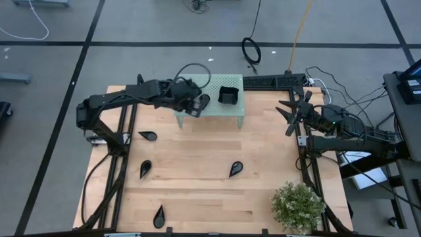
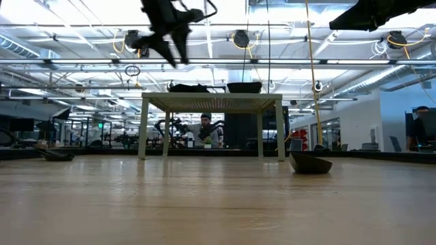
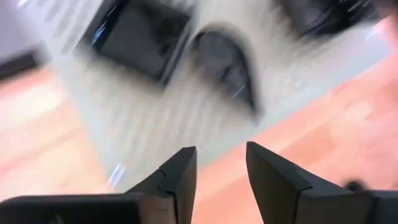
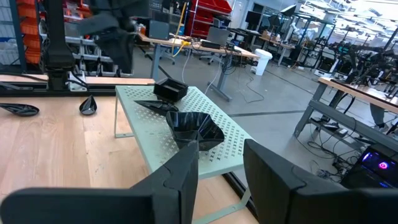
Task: Pick & Place Mini shaped plates
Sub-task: Stack the black drop shaped plate on top of the other black drop shaped plate on the shelf
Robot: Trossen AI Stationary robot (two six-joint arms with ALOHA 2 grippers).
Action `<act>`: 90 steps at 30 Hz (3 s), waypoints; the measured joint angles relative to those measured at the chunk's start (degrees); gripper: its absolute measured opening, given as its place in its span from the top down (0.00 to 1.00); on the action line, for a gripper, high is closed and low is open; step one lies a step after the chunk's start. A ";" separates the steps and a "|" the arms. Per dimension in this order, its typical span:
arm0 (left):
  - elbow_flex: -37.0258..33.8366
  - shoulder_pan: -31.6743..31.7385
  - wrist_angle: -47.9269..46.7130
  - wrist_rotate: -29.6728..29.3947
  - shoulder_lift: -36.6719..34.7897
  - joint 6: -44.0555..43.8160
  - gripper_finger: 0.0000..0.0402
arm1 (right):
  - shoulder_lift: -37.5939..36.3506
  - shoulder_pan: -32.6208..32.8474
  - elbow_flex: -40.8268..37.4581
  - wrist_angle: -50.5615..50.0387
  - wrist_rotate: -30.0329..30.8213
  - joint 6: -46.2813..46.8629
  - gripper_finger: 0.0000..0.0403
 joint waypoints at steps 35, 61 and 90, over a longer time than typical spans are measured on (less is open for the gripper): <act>-40.93 -22.10 -16.66 32.65 -3.58 -16.68 0.63 | 0.02 0.00 0.00 0.01 -0.01 0.01 0.71; -55.44 -32.17 5.70 34.12 -6.75 -46.51 0.63 | 0.02 -0.02 0.00 0.01 0.02 -0.01 0.71; -53.90 -31.15 3.76 21.61 -11.34 -45.74 0.63 | 0.01 0.00 0.00 -0.01 -0.01 -0.01 0.71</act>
